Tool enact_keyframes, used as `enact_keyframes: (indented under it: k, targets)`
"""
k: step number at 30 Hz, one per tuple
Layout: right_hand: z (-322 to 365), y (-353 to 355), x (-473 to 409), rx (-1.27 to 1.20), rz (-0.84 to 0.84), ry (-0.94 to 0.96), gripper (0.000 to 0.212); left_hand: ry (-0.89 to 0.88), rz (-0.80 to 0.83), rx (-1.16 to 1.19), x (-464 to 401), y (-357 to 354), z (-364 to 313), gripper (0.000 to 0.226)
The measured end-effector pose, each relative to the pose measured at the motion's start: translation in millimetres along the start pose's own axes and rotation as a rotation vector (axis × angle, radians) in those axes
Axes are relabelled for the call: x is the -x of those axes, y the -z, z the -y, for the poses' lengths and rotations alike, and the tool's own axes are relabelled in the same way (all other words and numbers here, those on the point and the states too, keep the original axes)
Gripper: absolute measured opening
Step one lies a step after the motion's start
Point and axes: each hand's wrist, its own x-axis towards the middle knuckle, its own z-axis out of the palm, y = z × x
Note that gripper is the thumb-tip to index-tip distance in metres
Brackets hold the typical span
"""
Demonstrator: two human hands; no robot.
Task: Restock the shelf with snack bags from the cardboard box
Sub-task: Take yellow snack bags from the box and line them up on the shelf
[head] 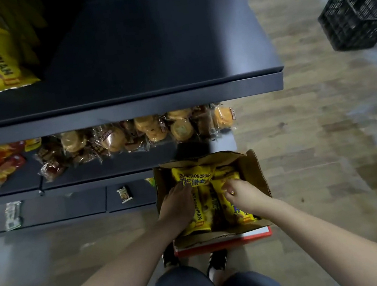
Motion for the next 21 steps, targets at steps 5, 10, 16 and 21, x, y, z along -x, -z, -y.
enact_keyframes:
  k: [5,10,16,21]
  targets:
    - [-11,-23,-29,0.025,0.063,-0.243,0.047,0.262,0.213,0.117,-23,-37,17,0.039]
    - [-13,-53,-52,0.002,0.086,-0.353,0.078,0.333,0.355,0.022,-35,-61,8,0.042]
    - [-26,-73,-66,0.097,0.054,-0.369,0.094,0.458,0.333,0.136,-56,-76,4,0.097]
    - [-35,-71,-70,0.059,0.003,-0.38,0.086,0.514,0.273,0.21,-60,-88,6,0.102]
